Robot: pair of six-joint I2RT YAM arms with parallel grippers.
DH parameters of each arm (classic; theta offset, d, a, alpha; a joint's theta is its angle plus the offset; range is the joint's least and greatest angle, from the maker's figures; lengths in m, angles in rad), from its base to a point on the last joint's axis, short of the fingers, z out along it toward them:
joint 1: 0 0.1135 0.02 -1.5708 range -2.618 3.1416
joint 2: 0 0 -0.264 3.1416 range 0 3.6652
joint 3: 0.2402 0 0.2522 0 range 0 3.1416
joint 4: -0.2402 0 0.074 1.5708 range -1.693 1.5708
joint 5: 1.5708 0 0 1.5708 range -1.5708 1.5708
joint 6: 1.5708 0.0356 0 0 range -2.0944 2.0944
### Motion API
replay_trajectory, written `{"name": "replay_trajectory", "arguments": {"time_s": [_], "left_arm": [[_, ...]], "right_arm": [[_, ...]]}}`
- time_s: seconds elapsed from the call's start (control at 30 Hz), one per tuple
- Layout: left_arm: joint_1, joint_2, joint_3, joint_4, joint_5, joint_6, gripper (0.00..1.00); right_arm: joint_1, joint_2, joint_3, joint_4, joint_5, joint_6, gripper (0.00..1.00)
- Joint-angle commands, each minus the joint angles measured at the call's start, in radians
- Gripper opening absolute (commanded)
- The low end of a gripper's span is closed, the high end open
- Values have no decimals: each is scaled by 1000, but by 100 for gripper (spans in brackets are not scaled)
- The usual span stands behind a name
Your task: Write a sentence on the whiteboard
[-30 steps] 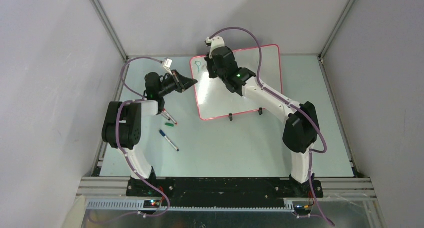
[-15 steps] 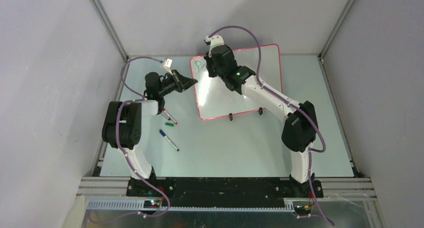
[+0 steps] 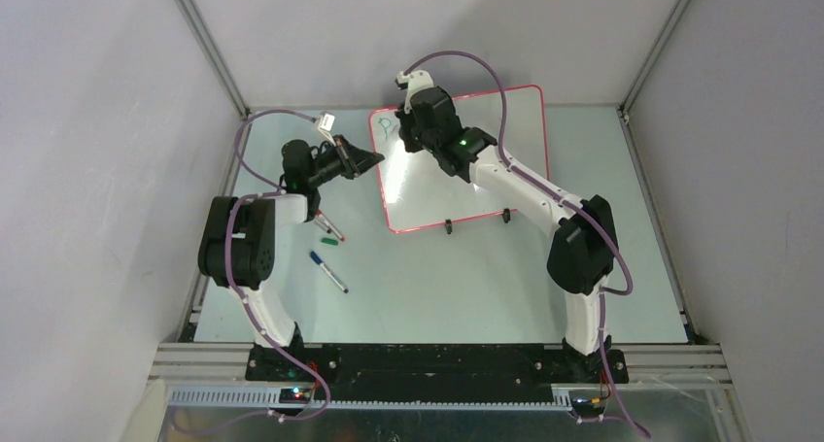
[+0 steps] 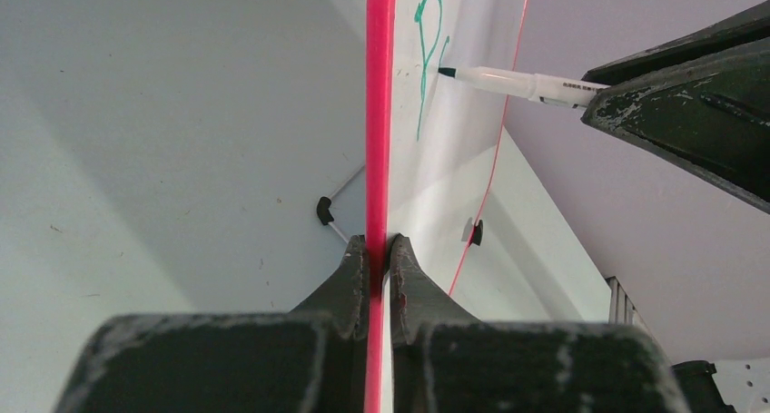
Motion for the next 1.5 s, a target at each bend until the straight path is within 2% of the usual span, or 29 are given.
{"name": "replay_trajectory", "arguments": {"time_s": [0.0,1.47], "left_arm": [[-14,-16,32,-3,-23,63,0],[-18,-21,36,-30,-30,84,0]], "right_arm": [[-8,8,45,-22,-17,-13,0],[-20,-26,12,-33,82,-17,0]]}}
